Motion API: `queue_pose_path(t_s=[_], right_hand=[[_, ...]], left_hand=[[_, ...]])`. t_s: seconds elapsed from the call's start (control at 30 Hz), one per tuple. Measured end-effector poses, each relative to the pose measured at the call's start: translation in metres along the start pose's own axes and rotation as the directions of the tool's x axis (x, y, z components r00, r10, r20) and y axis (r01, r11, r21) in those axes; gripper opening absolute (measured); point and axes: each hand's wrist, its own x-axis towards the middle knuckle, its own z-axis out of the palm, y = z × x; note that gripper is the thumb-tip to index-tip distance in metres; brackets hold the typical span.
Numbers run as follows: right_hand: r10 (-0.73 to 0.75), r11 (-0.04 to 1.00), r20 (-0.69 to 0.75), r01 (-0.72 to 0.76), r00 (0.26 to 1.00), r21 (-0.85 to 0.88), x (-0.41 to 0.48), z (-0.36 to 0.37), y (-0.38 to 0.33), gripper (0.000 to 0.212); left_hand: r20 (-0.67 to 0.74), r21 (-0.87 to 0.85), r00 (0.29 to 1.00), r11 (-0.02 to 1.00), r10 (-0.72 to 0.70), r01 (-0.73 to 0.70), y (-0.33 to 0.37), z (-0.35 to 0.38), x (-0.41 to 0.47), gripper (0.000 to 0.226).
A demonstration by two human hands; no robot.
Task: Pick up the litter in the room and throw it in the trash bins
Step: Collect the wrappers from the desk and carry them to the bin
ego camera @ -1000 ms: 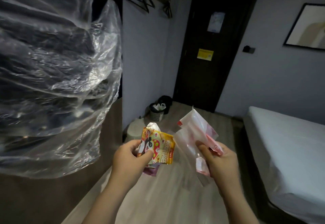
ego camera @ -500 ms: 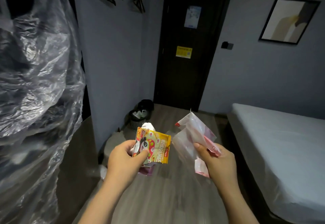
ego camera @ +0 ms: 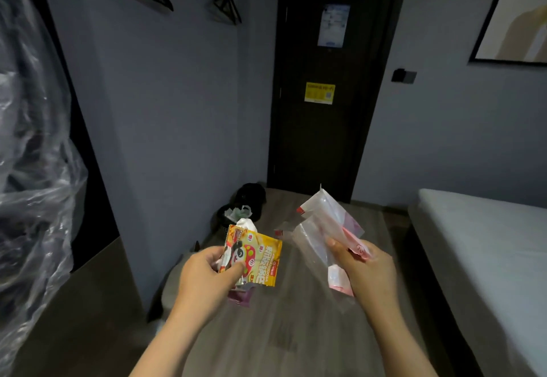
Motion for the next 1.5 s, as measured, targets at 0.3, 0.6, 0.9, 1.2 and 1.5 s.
queue_pose_path(t_s=[0.3, 0.6, 0.9, 1.2, 1.5], right_hand=[[0.034, 0.999, 0.095, -0.036, 0.995, 0.020, 0.125, 0.040, 0.029, 0.015], [0.043, 0.999, 0.092, -0.043, 0.995, -0.004, 0.253, 0.132, 0.052, 0.016], [0.109, 0.993, 0.126, -0.104, 0.986, -0.051, 0.368, 0.239, 0.060, 0.011], [0.185, 0.974, 0.124, -0.165, 0.975, -0.154, 0.491, 0.311, 0.105, 0.018], [0.208, 0.975, 0.243, -0.180, 0.947, -0.132, 0.650, 0.390, 0.145, 0.015]], left_hand=[[-0.045, 0.046, 0.997, 0.997, -0.061, 0.063, -0.008, 0.053, 0.115, 0.005], [-0.067, 0.016, 0.990, 0.992, -0.125, 0.127, -0.036, 0.067, 0.275, 0.006], [-0.020, -0.035, 0.981, 0.980, -0.195, 0.195, -0.055, 0.052, 0.435, 0.012], [-0.055, -0.056, 0.968, 0.969, -0.243, 0.240, -0.078, 0.079, 0.562, 0.006], [-0.167, 0.070, 0.957, 0.965, -0.238, 0.253, -0.086, 0.120, 0.723, 0.013]])
